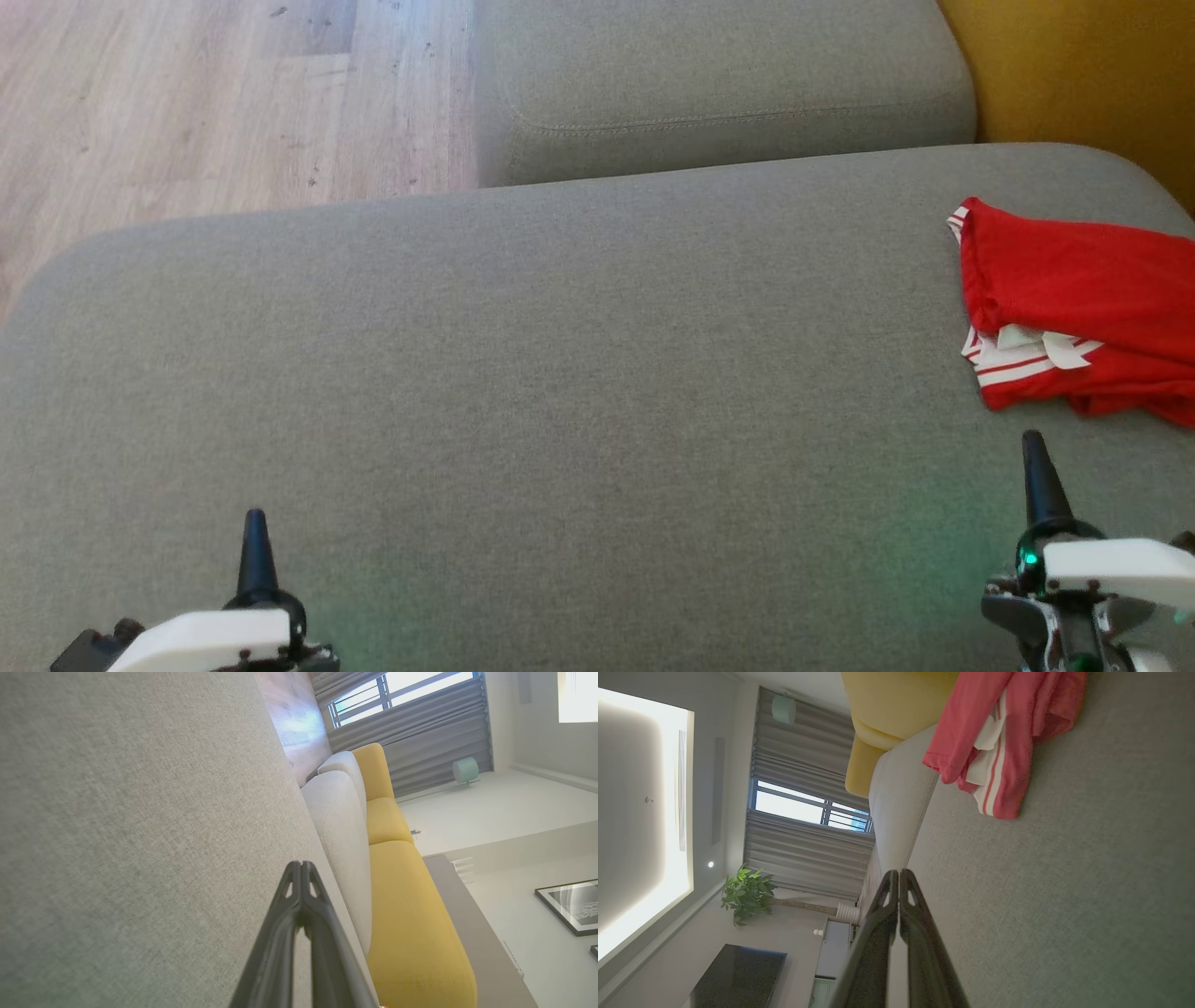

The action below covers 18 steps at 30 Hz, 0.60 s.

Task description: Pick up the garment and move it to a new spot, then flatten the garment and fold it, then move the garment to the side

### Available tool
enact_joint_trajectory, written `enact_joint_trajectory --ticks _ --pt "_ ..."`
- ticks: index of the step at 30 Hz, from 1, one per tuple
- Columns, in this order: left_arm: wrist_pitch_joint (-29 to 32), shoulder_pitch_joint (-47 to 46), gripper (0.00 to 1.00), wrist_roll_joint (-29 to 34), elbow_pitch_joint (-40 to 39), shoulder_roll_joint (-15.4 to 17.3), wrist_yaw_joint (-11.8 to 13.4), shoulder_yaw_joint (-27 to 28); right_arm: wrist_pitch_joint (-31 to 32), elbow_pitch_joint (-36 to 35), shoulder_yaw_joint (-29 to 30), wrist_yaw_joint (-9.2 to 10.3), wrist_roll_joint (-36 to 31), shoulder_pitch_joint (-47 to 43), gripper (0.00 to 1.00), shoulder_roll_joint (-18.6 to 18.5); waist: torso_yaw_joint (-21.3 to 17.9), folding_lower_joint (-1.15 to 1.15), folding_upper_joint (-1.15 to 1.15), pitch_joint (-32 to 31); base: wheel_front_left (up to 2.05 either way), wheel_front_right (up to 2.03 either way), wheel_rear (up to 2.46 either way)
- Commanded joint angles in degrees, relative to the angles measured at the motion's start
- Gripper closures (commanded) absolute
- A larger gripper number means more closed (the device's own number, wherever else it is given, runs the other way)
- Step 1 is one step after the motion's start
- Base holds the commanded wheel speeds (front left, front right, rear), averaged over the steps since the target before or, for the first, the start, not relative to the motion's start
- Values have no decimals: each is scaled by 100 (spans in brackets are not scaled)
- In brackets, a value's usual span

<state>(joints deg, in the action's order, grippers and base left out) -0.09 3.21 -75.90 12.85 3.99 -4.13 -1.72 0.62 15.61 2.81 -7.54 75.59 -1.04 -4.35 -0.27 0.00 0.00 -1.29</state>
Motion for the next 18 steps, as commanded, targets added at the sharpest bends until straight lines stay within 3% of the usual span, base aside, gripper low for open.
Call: enact_joint_trajectory --ticks 1,18 --pt "36 -394 100 -178 -128 73 -69 220 65 -172 -34 4 186 385 100 -11 2 0 0 9 0 0 0" --pt "306 -722 100 -1203 20 63 -236 450 335 -167 150 5 1160 589 100 37 18 0 0 95 0 0 0"
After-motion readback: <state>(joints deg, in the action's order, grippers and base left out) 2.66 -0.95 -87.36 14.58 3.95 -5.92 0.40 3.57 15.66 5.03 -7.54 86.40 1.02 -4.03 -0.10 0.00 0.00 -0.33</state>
